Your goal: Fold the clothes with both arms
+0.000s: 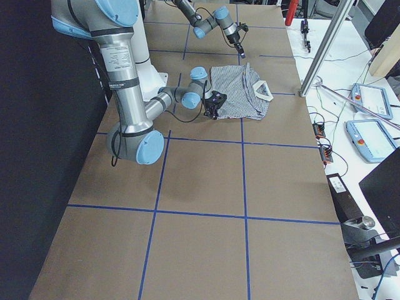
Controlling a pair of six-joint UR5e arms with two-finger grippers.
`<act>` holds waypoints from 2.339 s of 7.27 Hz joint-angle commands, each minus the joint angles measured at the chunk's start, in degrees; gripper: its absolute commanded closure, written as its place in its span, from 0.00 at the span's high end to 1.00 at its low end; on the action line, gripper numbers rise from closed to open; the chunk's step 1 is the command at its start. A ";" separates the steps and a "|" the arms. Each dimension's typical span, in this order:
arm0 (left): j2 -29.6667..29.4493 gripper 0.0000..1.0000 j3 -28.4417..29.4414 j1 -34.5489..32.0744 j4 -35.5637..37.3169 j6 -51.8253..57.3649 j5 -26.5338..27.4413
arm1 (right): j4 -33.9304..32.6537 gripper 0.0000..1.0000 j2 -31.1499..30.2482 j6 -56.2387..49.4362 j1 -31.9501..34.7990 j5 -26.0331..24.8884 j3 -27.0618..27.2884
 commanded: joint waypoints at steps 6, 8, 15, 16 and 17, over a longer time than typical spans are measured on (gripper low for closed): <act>-0.07 0.25 -0.39 0.15 0.04 -0.17 -0.05 | -1.04 0.00 -24.69 8.62 -15.18 1.43 30.27; 2.02 0.27 -5.19 0.68 0.22 -0.26 -0.49 | -1.04 0.24 -27.10 14.18 -27.31 1.44 32.53; 2.75 0.36 -18.05 17.79 14.98 -16.96 -4.56 | -0.69 1.00 -22.19 8.59 -5.40 0.39 23.85; 1.70 0.39 -17.71 19.65 19.51 -16.88 -3.58 | -0.51 1.00 -22.02 8.49 -4.86 0.39 23.83; 1.60 0.41 -17.01 20.01 22.86 -16.35 -3.57 | -0.25 1.00 -22.02 8.31 -4.51 0.39 23.65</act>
